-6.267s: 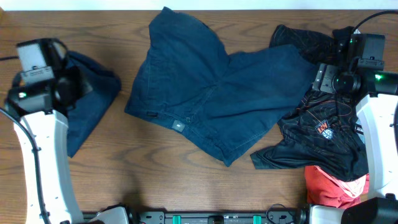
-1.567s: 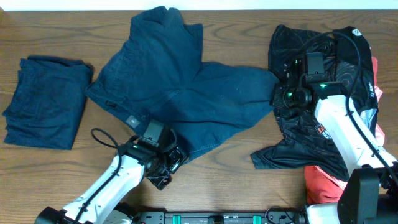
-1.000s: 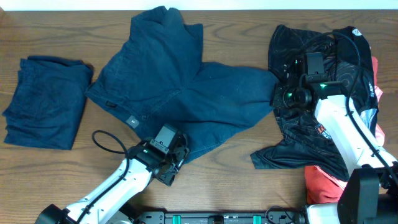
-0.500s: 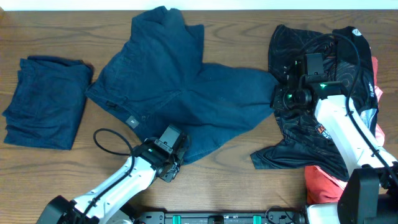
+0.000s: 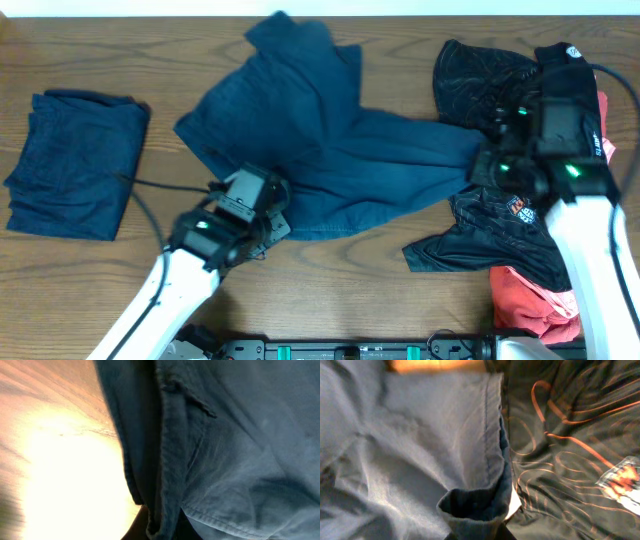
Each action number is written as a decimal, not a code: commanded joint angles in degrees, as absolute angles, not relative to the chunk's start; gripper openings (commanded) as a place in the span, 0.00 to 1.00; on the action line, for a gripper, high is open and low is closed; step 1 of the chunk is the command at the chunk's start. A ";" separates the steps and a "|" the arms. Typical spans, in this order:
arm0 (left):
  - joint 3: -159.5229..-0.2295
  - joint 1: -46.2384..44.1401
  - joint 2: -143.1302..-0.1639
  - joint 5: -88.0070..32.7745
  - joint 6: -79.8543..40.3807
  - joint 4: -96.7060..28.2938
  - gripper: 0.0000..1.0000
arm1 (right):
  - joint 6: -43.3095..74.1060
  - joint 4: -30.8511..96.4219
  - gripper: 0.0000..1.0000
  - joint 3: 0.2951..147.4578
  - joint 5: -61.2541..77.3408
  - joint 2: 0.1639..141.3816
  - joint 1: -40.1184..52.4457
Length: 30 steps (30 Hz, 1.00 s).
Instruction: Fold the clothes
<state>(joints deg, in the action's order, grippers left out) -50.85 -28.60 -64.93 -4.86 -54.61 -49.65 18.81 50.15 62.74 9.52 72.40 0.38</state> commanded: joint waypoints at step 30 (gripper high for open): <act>-68.03 -25.56 -60.95 33.01 -53.56 -64.60 0.06 | -3.09 22.02 0.01 69.67 12.49 82.85 10.02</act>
